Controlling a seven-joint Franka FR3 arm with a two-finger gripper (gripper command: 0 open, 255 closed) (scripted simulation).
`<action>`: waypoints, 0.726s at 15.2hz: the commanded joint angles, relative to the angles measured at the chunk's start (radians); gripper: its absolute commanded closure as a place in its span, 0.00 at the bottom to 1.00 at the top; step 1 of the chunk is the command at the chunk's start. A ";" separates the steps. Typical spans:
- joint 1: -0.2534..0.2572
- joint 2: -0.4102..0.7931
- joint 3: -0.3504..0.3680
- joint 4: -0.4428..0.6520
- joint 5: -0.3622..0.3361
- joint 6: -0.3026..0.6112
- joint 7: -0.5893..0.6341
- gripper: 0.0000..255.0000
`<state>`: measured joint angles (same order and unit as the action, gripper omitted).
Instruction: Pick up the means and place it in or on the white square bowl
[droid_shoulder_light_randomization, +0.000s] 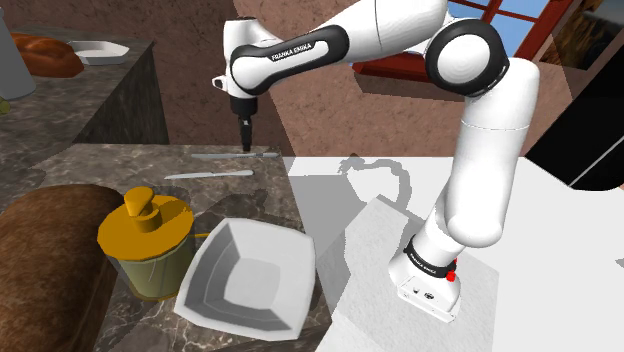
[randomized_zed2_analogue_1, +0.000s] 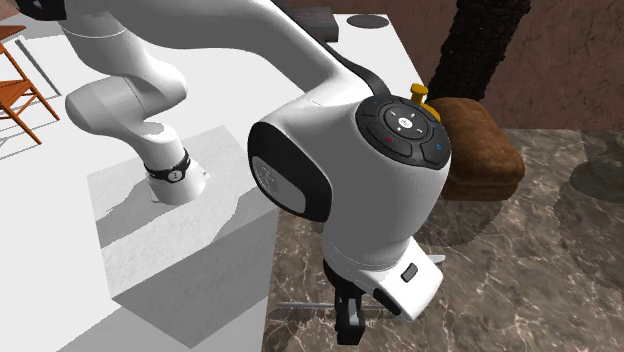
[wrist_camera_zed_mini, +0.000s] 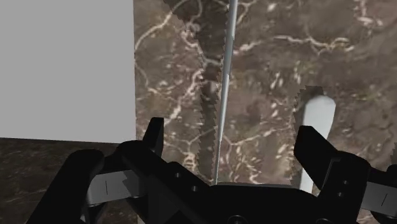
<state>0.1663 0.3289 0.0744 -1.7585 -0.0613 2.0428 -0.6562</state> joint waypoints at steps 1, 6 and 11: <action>0.001 0.011 0.000 -0.012 -0.002 0.023 -0.001 0.00; 0.000 0.029 -0.001 -0.036 -0.004 0.065 0.001 0.00; 0.000 0.029 -0.001 -0.036 -0.004 0.065 0.001 0.00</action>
<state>0.1665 0.3574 0.0733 -1.7945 -0.0656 2.1079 -0.6550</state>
